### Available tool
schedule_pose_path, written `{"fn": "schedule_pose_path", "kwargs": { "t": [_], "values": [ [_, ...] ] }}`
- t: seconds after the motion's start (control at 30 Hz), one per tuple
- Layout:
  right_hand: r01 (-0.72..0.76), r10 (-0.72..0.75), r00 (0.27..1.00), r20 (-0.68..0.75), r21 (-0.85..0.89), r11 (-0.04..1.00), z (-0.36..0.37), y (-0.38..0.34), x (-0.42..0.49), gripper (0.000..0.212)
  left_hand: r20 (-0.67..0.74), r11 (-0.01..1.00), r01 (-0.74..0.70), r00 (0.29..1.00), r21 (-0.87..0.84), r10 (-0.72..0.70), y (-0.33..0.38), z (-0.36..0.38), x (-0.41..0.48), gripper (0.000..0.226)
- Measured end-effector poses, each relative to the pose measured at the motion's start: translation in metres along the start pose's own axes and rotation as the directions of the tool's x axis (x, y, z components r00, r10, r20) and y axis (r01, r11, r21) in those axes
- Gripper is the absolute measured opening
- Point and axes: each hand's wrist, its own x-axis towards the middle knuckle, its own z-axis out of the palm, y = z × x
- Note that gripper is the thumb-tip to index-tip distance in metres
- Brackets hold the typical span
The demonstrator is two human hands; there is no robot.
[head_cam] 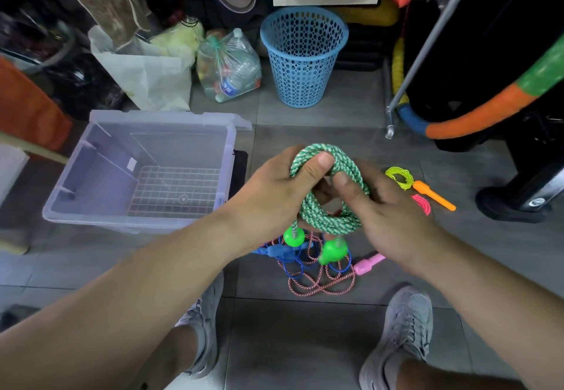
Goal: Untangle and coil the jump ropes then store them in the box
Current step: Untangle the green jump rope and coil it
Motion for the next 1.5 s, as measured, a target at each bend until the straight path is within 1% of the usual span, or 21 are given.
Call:
{"fn": "schedule_pose_path", "kwargs": {
  "t": [0.07,0.1,0.17,0.2,0.3,0.4,0.5,0.57,0.63,0.77,0.83,0.9,0.93,1.0,1.1,1.2,1.23,1.3,1.37,1.43,1.5],
  "values": [
    [-0.025,0.026,1.000,-0.018,0.068,0.997,0.001,-0.002,-0.002,0.028,0.004,0.998,0.025,1.000,0.058,-0.025,0.000,-0.002,0.000,0.031],
    [-0.008,0.010,0.999,-0.038,0.067,0.998,0.000,-0.002,-0.001,0.027,0.006,0.993,0.024,1.000,0.117,-0.024,0.000,-0.004,0.001,0.030],
    [0.001,-0.003,0.994,-0.113,-0.014,1.000,-0.001,0.002,0.001,0.029,0.060,0.971,0.000,0.998,0.239,-0.015,-0.003,-0.008,0.003,0.034],
    [-0.014,0.008,0.986,-0.167,-0.034,0.999,-0.004,0.004,0.002,0.029,0.094,0.966,0.012,0.995,0.257,-0.037,-0.005,-0.010,0.003,0.038],
    [-0.024,-0.004,0.957,-0.291,-0.091,0.996,-0.014,0.007,0.006,0.029,0.117,0.942,0.152,0.974,0.298,-0.194,-0.011,-0.017,0.004,0.044],
    [-0.039,-0.022,0.946,-0.323,-0.180,0.983,-0.023,0.009,0.006,0.030,0.114,0.835,0.175,0.956,0.522,-0.272,-0.017,-0.024,0.005,0.022],
    [-0.054,-0.032,0.949,-0.315,-0.259,0.964,-0.029,0.011,0.006,0.026,0.047,0.676,0.187,0.949,0.713,-0.311,-0.020,-0.031,0.006,0.020],
    [-0.059,-0.046,0.940,-0.339,-0.292,0.955,-0.032,0.013,0.006,0.026,0.004,0.622,0.183,0.958,0.761,-0.287,-0.021,-0.034,0.006,0.013],
    [-0.067,-0.070,0.924,-0.375,-0.340,0.938,-0.035,0.016,0.008,0.030,-0.026,0.617,0.177,0.969,0.767,-0.247,-0.022,-0.036,0.005,0.011],
    [-0.119,-0.041,0.941,-0.335,-0.441,0.890,-0.031,0.022,0.008,0.037,-0.116,0.708,0.218,0.975,0.672,-0.190,-0.024,-0.036,0.009,0.025],
    [-0.130,-0.035,0.949,-0.314,-0.488,0.863,-0.027,0.024,0.007,0.041,-0.161,0.799,0.247,0.969,0.549,-0.189,-0.021,-0.033,0.010,0.033],
    [-0.126,-0.036,0.959,-0.282,-0.534,0.836,-0.026,0.026,0.006,0.041,-0.197,0.927,0.274,0.954,0.255,-0.227,-0.013,-0.029,0.010,0.037],
    [-0.123,-0.033,0.964,-0.263,-0.555,0.823,-0.026,0.027,0.005,0.040,-0.214,0.960,0.270,0.945,0.077,-0.249,-0.008,-0.027,0.010,0.038],
    [-0.132,-0.019,0.967,-0.253,-0.566,0.814,-0.027,0.030,0.007,0.037,-0.276,0.949,0.241,0.916,-0.202,-0.291,0.001,-0.023,0.012,0.038],
    [-0.174,0.028,0.957,-0.289,-0.495,0.851,-0.030,0.035,0.011,0.036,-0.347,0.891,0.179,0.875,-0.417,-0.338,0.008,-0.022,0.014,0.027],
    [-0.191,0.053,0.959,-0.277,-0.501,0.844,-0.029,0.040,0.013,0.028,-0.383,0.875,0.133,0.861,-0.466,-0.335,0.007,-0.025,0.016,0.008],
    [-0.195,0.062,0.958,-0.279,-0.482,0.854,-0.028,0.042,0.014,0.025,-0.405,0.890,0.117,0.859,-0.440,-0.313,0.006,-0.025,0.016,0.008],
    [-0.222,0.122,0.951,-0.285,-0.351,0.910,-0.025,0.042,0.016,0.022,-0.432,0.931,0.086,0.868,-0.354,-0.244,0.004,-0.024,0.016,0.015],
    [-0.274,0.208,0.934,-0.291,-0.207,0.939,-0.022,0.041,0.019,0.022,-0.402,0.962,0.066,0.899,-0.265,-0.172,0.004,-0.021,0.014,0.020],
    [-0.305,0.248,0.920,-0.303,-0.156,0.939,-0.023,0.042,0.020,0.023,-0.359,0.984,0.056,0.926,-0.168,-0.114,0.003,-0.020,0.012,0.021],
    [-0.325,0.257,0.906,-0.335,-0.164,0.931,-0.025,0.043,0.021,0.021,-0.342,0.993,0.050,0.936,-0.104,-0.083,0.002,-0.022,0.012,0.019]
  ]
}}
